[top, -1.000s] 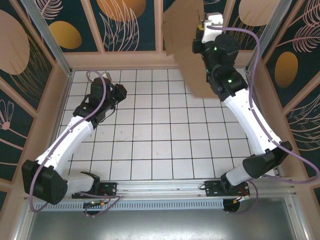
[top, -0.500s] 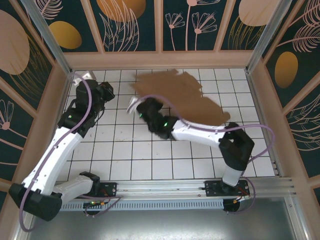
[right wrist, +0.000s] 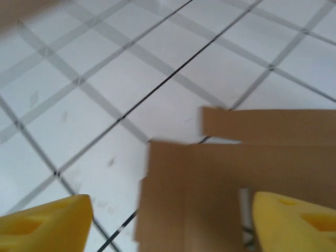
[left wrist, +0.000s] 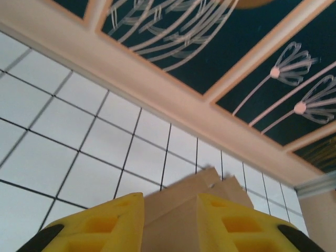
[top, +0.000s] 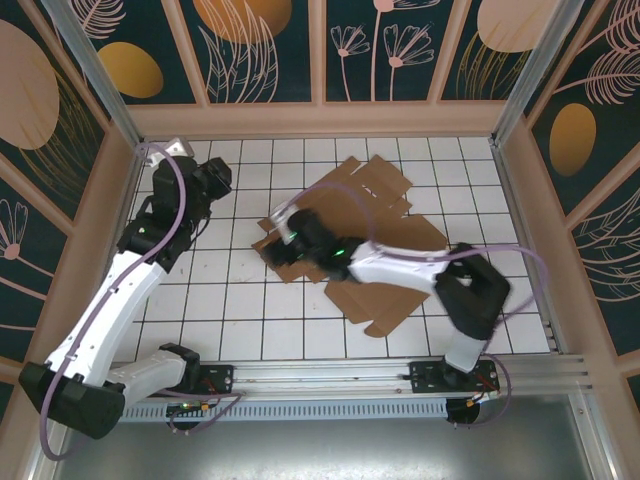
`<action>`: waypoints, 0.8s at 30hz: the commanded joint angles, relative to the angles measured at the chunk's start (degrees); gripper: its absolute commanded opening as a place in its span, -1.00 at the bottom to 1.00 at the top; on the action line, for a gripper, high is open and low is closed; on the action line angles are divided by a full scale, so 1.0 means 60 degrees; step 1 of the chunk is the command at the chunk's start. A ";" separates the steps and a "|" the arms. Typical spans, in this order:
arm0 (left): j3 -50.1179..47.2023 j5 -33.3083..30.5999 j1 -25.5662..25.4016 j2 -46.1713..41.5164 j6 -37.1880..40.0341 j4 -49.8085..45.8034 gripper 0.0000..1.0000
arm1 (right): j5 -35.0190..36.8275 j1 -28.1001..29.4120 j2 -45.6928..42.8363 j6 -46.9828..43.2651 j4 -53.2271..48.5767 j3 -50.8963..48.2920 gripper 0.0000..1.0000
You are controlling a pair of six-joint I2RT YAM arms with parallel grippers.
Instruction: Fold the paper box
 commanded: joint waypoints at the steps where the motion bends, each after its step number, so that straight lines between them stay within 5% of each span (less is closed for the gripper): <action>1: -0.0792 0.1429 -0.0022 0.0332 -0.0241 0.0909 -0.47 | -0.1364 -0.1573 -0.1495 0.2166 0.0841 -0.0967 0.30; 7: -0.1139 0.2346 -0.1468 0.2642 -0.0616 0.1879 -1.00 | 0.0473 -0.3755 -0.1651 0.2526 -0.2194 -0.1440 -0.97; 12: -0.0818 0.3353 -0.2344 0.5235 -0.1051 0.2955 -1.00 | 0.0362 -0.4811 -0.1917 0.2335 -0.2214 -0.2962 -1.00; 24: 0.1441 0.2916 -0.2501 0.8424 -0.1282 0.1756 -1.00 | 0.0325 -0.4900 -0.0807 0.2820 -0.2627 -0.3663 -1.00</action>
